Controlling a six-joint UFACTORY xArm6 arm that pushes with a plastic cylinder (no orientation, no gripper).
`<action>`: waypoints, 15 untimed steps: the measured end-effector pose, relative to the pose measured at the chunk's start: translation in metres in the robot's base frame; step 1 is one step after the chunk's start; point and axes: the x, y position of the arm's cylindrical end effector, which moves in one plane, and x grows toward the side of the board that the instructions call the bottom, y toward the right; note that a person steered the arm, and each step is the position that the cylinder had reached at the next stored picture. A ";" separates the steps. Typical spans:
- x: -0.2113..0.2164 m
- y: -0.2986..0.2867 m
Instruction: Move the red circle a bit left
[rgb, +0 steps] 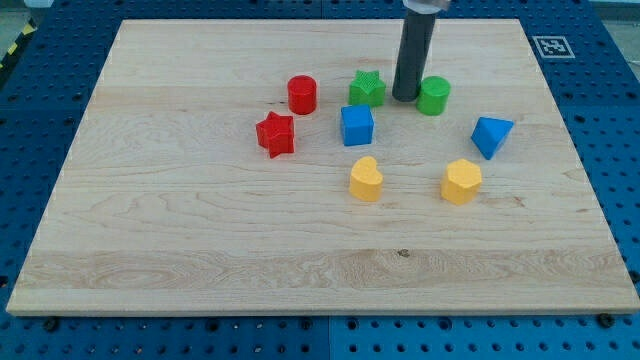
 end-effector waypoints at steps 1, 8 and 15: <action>0.000 0.015; 0.020 -0.073; 0.017 -0.139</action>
